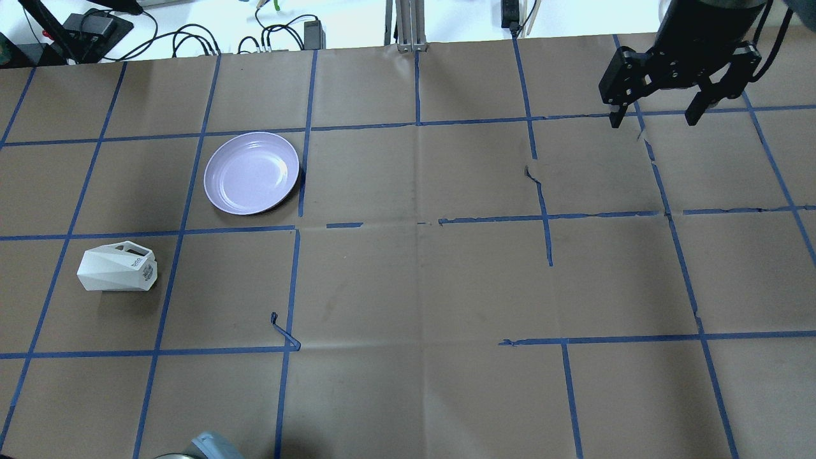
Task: Flip cup and place on plate
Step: 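Lower the left gripper and grasp the white mug lying on its side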
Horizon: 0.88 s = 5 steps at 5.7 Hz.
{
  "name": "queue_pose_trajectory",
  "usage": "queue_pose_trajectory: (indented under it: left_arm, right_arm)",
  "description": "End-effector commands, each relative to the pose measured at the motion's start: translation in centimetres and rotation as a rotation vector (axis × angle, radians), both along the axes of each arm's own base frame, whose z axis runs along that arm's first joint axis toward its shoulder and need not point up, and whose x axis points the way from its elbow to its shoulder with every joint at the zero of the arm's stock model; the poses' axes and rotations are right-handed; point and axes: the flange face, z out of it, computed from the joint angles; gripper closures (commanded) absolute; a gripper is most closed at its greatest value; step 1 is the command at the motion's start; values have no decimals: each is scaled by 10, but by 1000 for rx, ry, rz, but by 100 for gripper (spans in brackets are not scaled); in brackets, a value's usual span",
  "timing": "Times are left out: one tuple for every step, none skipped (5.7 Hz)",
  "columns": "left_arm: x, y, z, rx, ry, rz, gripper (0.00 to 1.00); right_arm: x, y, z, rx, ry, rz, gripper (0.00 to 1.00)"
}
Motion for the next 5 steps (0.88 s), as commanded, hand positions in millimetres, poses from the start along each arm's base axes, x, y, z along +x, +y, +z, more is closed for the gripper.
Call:
queue_pose_trajectory:
  left_arm:
    - [75, -5, -63, 3, 105, -120, 2]
    - [97, -10, -103, -26, 200, -119, 2]
    - [107, -18, -137, -46, 278, -125, 2]
    - [113, -25, -169, -61, 338, -164, 2]
    - [115, -29, -200, -50, 406, -155, 2]
  right_arm:
    - [0, 0, 0, 0, 0, 0, 0]
    - [0, 0, 0, 0, 0, 0, 0]
    - [0, 0, 0, 0, 0, 0, 0]
    - [0, 0, 0, 0, 0, 0, 0]
    - [0, 0, 0, 0, 0, 0, 0]
